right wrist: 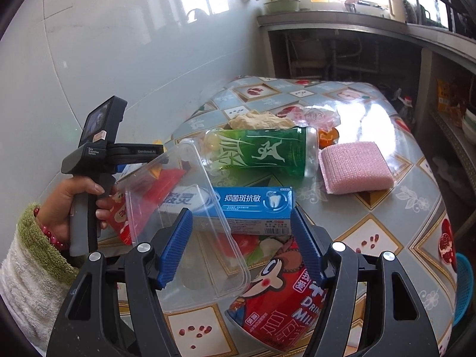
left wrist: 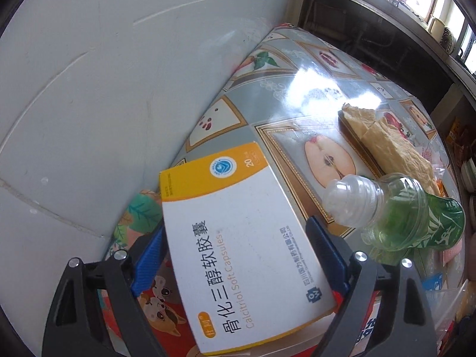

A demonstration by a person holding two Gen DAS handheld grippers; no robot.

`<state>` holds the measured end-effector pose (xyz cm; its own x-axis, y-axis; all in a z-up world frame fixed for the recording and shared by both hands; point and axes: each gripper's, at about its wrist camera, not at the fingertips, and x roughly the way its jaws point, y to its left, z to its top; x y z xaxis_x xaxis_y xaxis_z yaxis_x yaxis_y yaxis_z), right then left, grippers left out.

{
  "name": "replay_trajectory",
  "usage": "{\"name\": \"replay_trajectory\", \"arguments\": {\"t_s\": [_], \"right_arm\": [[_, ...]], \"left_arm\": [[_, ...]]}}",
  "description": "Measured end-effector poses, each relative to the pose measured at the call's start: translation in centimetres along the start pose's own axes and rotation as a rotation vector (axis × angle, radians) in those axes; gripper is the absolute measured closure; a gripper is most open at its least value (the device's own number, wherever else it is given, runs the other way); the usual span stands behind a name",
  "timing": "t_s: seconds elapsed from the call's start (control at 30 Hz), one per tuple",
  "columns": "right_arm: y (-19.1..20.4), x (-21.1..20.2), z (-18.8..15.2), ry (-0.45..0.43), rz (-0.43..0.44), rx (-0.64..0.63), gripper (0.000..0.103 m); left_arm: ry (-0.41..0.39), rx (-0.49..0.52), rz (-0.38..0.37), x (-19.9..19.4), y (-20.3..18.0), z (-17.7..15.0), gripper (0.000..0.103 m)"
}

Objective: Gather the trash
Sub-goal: 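Grasp the white medicine box with the left tool while the right tool grasps the clear container rim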

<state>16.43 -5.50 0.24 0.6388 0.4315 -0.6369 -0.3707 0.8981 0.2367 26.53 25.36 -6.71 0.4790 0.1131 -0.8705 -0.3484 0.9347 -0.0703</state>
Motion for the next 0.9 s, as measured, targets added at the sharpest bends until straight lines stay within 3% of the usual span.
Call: {"name": "replay_trajectory", "arguments": {"t_s": [0.43,0.7,0.9], "right_arm": [[-1.1,5.6,2.2,0.193,0.157,0.048,0.069],[0.0,7.0,2.0,0.245,0.178,0.022,0.092],[-0.2,6.5,1.9,0.238,0.218,0.062,0.100]], "left_arm": [[-0.112,0.005,-0.022,-2.6,0.6,-1.5,0.030],[-0.209,0.047,-0.038,-5.3,-0.2,-2.6,0.030],[-0.261,0.070,-0.043,-6.8,-0.5,-3.2,0.030]]}}
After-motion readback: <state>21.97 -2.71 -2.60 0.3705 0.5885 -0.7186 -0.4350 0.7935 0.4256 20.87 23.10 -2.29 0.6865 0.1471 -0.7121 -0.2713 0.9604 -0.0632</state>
